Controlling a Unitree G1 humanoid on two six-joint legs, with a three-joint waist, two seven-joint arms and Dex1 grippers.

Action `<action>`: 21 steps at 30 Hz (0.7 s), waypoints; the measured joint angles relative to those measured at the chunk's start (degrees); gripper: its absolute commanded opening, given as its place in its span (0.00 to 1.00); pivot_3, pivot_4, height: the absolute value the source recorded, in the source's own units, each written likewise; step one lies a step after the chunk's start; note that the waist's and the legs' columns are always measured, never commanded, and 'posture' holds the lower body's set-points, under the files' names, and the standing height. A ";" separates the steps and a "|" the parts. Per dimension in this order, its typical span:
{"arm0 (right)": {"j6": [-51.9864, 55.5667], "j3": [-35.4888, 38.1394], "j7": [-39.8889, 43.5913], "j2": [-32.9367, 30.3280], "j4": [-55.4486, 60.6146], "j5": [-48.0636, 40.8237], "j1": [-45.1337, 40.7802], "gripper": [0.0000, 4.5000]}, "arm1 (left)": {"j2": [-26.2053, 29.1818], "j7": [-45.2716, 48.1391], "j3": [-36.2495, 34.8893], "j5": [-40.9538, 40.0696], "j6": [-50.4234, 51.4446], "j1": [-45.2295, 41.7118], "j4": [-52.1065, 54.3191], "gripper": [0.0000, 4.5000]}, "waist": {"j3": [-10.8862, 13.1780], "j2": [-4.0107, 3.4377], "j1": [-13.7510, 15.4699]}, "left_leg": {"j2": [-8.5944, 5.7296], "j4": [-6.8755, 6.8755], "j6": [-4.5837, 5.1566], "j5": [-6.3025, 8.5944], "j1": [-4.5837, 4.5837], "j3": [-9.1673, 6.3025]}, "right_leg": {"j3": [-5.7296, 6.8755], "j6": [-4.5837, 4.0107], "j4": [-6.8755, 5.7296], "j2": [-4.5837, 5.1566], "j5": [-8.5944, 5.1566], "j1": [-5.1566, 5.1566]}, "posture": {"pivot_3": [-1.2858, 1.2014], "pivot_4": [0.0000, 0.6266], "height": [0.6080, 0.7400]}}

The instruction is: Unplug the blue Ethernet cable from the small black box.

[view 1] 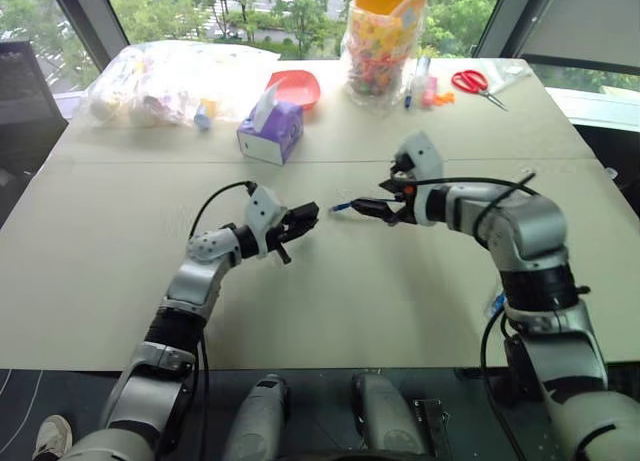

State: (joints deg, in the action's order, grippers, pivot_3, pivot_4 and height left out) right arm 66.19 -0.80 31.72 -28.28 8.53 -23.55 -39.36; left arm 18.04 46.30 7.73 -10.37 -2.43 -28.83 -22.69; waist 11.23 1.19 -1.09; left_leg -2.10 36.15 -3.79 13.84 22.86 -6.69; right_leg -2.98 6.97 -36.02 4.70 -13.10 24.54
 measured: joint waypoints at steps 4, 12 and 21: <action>3.55 1.56 -2.16 0.25 5.11 -1.43 2.61 1.00 | -0.07 0.04 -0.15 0.27 -3.08 0.23 -3.14 0.41 | -0.02 -0.02 -0.06 | 0.01 -0.01 0.00 0.00 -0.29 0.02 | -0.01 0.00 0.00 0.00 0.00 -0.27 | 0.52 0.24 1.00; 5.89 1.93 -4.25 0.54 7.48 -2.69 3.38 1.00 | 1.79 1.20 -1.96 -0.63 -3.43 1.86 -4.24 0.99 | -0.07 -0.06 -0.67 | 0.05 -0.02 0.01 0.00 -0.49 0.02 | -0.01 0.00 -0.02 -0.04 -0.01 -0.48 | 0.52 0.24 1.00; 6.07 2.07 0.70 -5.28 10.30 -6.73 4.67 1.00 | 13.42 7.88 -5.93 -8.54 15.40 10.79 15.09 0.99 | -0.04 -0.05 -1.23 | 0.05 -0.03 0.03 0.02 -0.37 -0.01 | 0.01 0.00 0.05 -0.02 -0.03 -0.44 | 0.52 0.24 1.00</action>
State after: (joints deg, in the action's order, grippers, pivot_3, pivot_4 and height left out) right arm 72.26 1.27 32.42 -33.56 18.83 -30.29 -34.69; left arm 31.46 54.18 1.79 -18.90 12.98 -18.04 -7.60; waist 11.19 1.14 -2.33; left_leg -2.05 36.12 -3.76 13.85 22.49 -6.70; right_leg -2.98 6.98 -35.97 4.68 -13.13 24.11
